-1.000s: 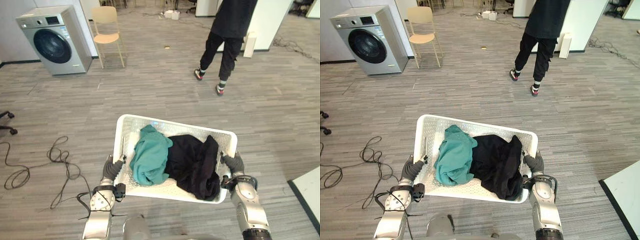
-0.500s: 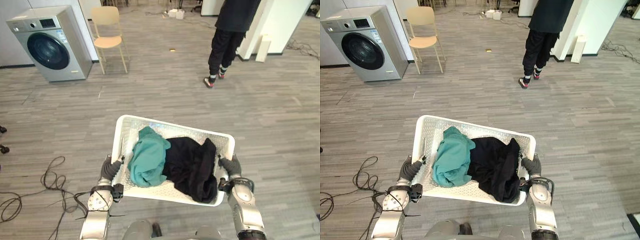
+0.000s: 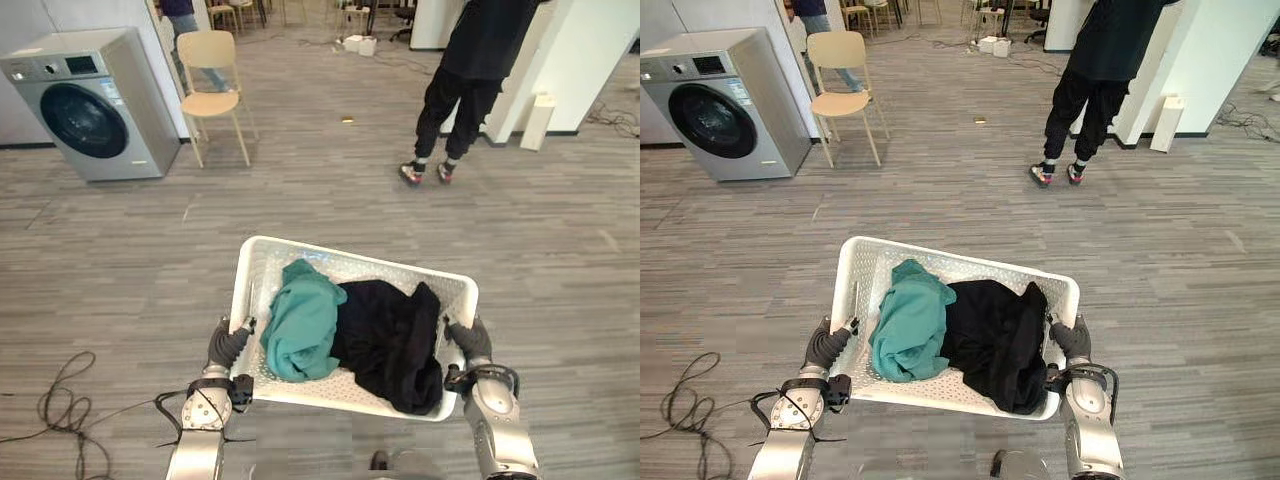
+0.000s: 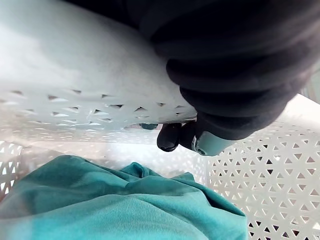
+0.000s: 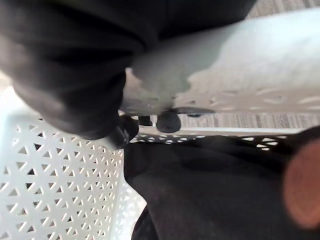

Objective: Pick up the laundry basket with both hands and put the clothes into the washing machine.

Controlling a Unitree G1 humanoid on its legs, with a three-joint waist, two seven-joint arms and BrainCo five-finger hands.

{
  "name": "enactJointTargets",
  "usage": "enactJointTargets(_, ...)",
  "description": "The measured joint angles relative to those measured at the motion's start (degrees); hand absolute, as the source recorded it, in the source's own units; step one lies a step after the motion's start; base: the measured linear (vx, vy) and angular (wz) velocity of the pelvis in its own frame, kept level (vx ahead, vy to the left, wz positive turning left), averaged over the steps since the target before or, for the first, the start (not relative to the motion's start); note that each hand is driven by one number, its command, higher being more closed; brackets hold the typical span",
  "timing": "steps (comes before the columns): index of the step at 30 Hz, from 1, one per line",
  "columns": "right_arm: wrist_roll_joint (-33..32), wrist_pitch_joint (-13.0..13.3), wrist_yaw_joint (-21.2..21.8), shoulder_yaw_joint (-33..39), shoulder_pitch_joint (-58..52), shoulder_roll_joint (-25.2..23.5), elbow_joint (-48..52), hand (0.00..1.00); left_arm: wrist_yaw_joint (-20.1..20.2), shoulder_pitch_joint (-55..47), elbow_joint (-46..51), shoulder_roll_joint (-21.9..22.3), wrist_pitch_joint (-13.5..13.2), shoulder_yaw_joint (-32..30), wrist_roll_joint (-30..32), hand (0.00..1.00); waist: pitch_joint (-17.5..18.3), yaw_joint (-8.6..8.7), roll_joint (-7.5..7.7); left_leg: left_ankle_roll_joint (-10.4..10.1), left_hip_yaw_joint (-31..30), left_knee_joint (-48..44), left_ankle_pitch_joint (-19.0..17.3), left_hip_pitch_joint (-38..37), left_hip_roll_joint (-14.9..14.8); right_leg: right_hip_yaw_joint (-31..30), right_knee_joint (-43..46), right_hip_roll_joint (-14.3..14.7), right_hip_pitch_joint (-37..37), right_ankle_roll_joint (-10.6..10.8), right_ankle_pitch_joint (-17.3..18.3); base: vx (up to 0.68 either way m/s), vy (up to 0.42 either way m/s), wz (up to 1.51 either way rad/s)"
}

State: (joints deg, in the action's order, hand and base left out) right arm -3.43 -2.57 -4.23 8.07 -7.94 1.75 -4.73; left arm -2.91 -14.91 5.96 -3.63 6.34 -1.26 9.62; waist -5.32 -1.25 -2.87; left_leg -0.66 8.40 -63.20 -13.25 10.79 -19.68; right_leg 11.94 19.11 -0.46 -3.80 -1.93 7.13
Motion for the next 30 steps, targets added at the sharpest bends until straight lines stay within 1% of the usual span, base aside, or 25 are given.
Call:
enactJointTargets(1, 0.0, 0.1, -0.4, 0.1, -0.4, 0.0, 0.8, 1.0, 0.0, 0.2, 0.0, 0.0, -0.1, 0.1, 0.0, 1.0, -0.2, 0.33, 0.64, 0.1, 1.4, 1.4, -0.3, 1.4, 0.1, -0.2, -2.3, -0.3, 2.3, 0.0, 0.0, 0.44, -0.13, -0.07)
enactJointTargets(2, 0.0, 0.2, -0.6, 0.2, -0.6, 0.0, 1.1, 1.0, 0.0, 0.3, 0.0, 0.1, -0.2, 0.2, -0.1, 1.0, -0.3, 0.39, 0.83, 0.3, 2.2, 3.3, -0.4, 1.7, 0.0, -0.3, -2.9, -0.5, 3.0, 0.0, 0.0, 0.39, -0.063, -0.1)
enactJointTargets(3, 0.0, 0.4, -0.7, 0.6, -0.7, 0.1, 1.2, 1.0, 0.0, 0.4, 0.0, 0.2, -0.5, 0.7, -0.1, 1.0, -0.3, 0.41, 0.77, 0.4, 3.4, 8.4, -0.5, 2.1, 0.1, -0.6, -4.1, -0.7, 4.3, 0.1, -0.1, 0.29, 0.033, -0.16)
enactJointTargets(4, 0.0, 0.5, -0.7, 0.9, -0.7, 0.2, 1.2, 1.0, 0.0, 0.4, 0.0, 0.3, -0.5, 0.8, -0.1, 1.0, -0.3, 0.43, 0.76, 0.3, 4.0, 15.3, -0.5, 2.3, 0.6, -0.8, -4.7, -1.3, 5.0, 0.1, -0.1, 0.27, 0.069, -0.14)
enactJointTargets(5, 0.0, 0.5, -0.7, 1.0, -0.7, 0.3, 1.2, 1.0, 0.0, 0.5, 0.0, 0.4, -0.5, 0.8, -0.1, 1.0, -0.3, 0.5, 0.75, 0.0, 4.3, 19.5, -0.3, 1.9, 1.2, -0.8, -4.9, -1.7, 5.1, 0.2, -0.1, 0.23, 0.138, -0.07)
enactJointTargets(6, 0.0, 0.9, -0.7, 1.2, -0.8, 0.5, 1.1, 1.0, 0.0, 0.6, -0.1, 0.7, -0.5, 0.9, -0.1, 1.0, -0.3, 0.59, 0.71, -2.0, 4.3, 31.0, 1.6, 0.0, 3.9, -0.7, -5.5, -2.8, 5.5, 0.7, -0.5, 0.2, 0.186, -0.05)
enactJointTargets(7, 0.0, 1.4, -0.7, 1.6, -1.0, 0.9, 1.2, 1.0, 0.0, 0.6, -0.2, 1.4, -0.6, 1.2, -0.1, 1.0, 0.4, 0.56, -0.67, -3.8, 3.6, 42.8, 8.9, -2.1, 5.7, -0.9, -6.4, -2.8, 5.7, 1.9, -0.9, 0.23, 0.252, -0.05)
enactJointTargets(8, 0.0, 1.6, -0.7, 1.9, -0.9, 0.7, 0.5, 1.0, -0.1, 1.0, -0.7, 1.0, -0.7, 1.2, -0.1, 1.0, 0.8, 0.53, -0.22, -4.1, 3.5, 45.6, 9.3, -3.0, 6.8, -1.1, -7.5, -3.6, 6.2, 3.5, -0.7, 0.19, 0.217, 0.06)
enactJointTargets(9, 0.4, 1.6, -0.8, 2.5, -1.3, -0.4, 0.7, 1.0, -0.5, 1.8, -1.8, 0.5, -0.8, 1.2, -0.1, 1.0, 1.0, 0.7, 0.99, -3.6, 3.7, 48.2, 10.6, -4.2, 8.9, -1.0, -8.6, -5.4, 6.6, 4.3, -1.0, 0.17, 0.189, 0.2)
enactJointTargets(10, 1.0, 1.8, -0.8, 2.7, -1.5, -1.2, 0.7, 1.0, -0.7, 2.0, -2.1, 0.0, -0.8, 1.2, 0.0, 1.0, 1.4, 0.96, 2.02, -2.5, 4.2, 52.6, 12.4, -5.7, 11.4, -1.0, -9.8, -7.0, 6.8, 5.1, -1.5, 0.14, 0.158, 0.26)
enactJointTargets(11, 1.3, 1.9, -0.8, 2.9, -1.5, -1.5, 0.7, 1.0, -0.8, 1.9, -2.1, -0.1, -0.8, 1.2, 0.0, 1.0, 1.5, 1.21, 2.37, -1.8, 4.4, 55.4, 13.5, -6.7, 13.0, -1.0, -10.7, -8.0, 7.0, 5.8, -1.9, 0.12, 0.15, 0.22)
enactJointTargets(14, 1.8, 2.0, -0.7, 2.9, -1.5, -1.7, 0.6, 1.0, -0.8, 1.9, -2.1, -0.1, -0.9, 1.3, 0.0, 1.0, 1.5, 1.26, 2.42, -0.5, 4.7, 59.3, 14.8, -8.2, 16.0, -1.0, -12.7, -10.2, 7.8, 7.3, -2.9, 0.08, 0.154, 0.12)
enactJointTargets(15, 2.1, 2.0, -0.7, 2.9, -1.5, -2.3, 0.6, 1.0, -0.9, 1.9, -2.1, -0.1, -0.9, 1.1, 0.0, 1.0, 1.5, 1.27, 2.44, -0.5, 4.8, 59.4, 14.7, -8.2, 16.5, -1.0, -13.0, -10.7, 7.9, 7.5, -3.0, 0.05, 0.114, 0.05)
enactJointTargets(19, 3.4, 2.0, -0.8, 2.8, -1.6, -3.0, 0.5, 1.0, -0.9, 1.0, -2.1, -0.2, -0.9, 1.2, 0.0, 1.0, 1.5, 1.29, 2.65, -0.3, 5.3, 61.4, 15.3, -9.5, 16.9, -1.1, -13.4, -10.8, 8.2, 7.9, -3.3, 0.01, 0.04, -0.05)
enactJointTargets(20, 3.4, 3.7, -1.8, 2.9, -4.4, -3.3, -2.3, 1.0, -0.8, -0.5, -2.1, -1.1, -0.6, 3.3, 0.0, 1.0, 2.9, 3.42, 3.01, -1.1, 5.6, 69.0, 20.3, -12.2, 16.8, -1.5, -15.2, -9.3, 7.8, 8.3, -3.5, -0.01, -0.001, -0.06)
enactJointTargets(26, 3.4, 4.0, -1.8, 2.9, -4.4, -3.3, -2.8, 1.0, -0.8, -0.5, -2.1, -1.1, -0.6, 3.0, 0.0, 1.0, 2.9, 3.41, 2.98, -1.1, 5.5, 69.0, 20.3, -11.6, 16.7, -1.4, -15.3, -9.3, 7.4, 8.3, -3.5, 0.0, 0.0, 0.01)
enactJointTargets(30, 3.2, 4.3, -1.7, 2.7, -4.2, -3.3, -4.4, 1.0, -0.8, -0.9, -2.1, -1.1, -0.6, 2.7, 0.0, 1.0, 2.8, 3.14, 3.02, -1.1, 5.3, 68.7, 20.3, -9.5, 16.7, -0.9, -16.1, -9.3, 5.9, 8.7, -4.1, 0.01, 0.011, 0.06)
